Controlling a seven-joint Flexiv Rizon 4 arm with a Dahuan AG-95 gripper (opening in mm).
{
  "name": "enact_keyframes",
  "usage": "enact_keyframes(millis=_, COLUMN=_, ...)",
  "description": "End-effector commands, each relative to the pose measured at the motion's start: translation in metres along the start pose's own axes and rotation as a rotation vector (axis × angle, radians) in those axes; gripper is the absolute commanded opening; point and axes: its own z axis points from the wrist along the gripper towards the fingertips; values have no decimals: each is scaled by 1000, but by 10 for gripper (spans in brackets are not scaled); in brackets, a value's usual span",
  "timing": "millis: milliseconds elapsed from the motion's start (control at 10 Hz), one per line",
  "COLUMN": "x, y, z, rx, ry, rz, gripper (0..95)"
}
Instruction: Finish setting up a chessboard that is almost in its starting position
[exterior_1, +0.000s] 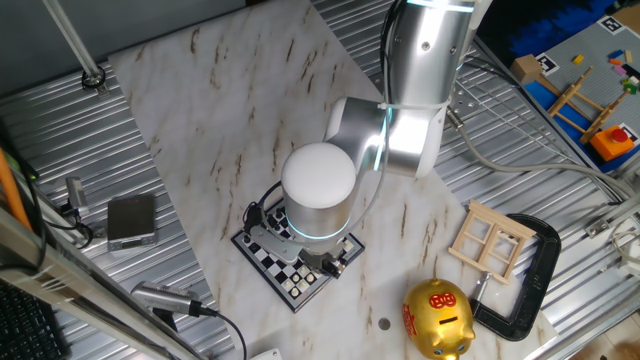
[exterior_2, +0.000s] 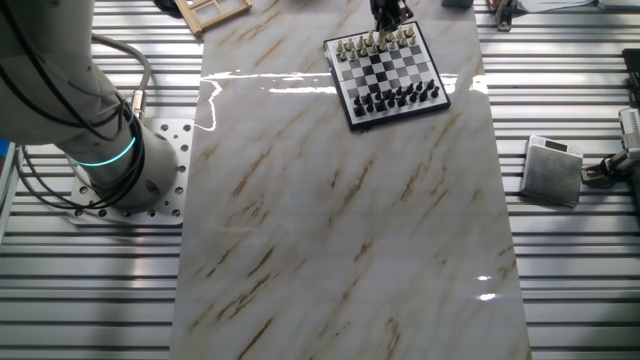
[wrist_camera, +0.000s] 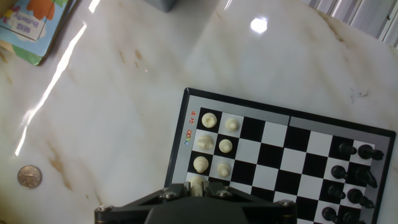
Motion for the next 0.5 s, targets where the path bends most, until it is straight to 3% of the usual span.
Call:
enact_keyframes(millis=100, x=0, y=0, z=0, rx=0, ry=-1, rz=-1, gripper=0)
enact_keyframes(millis=500, x=0, y=0, z=1, rx=0, ry=0, rz=-3, gripper=0)
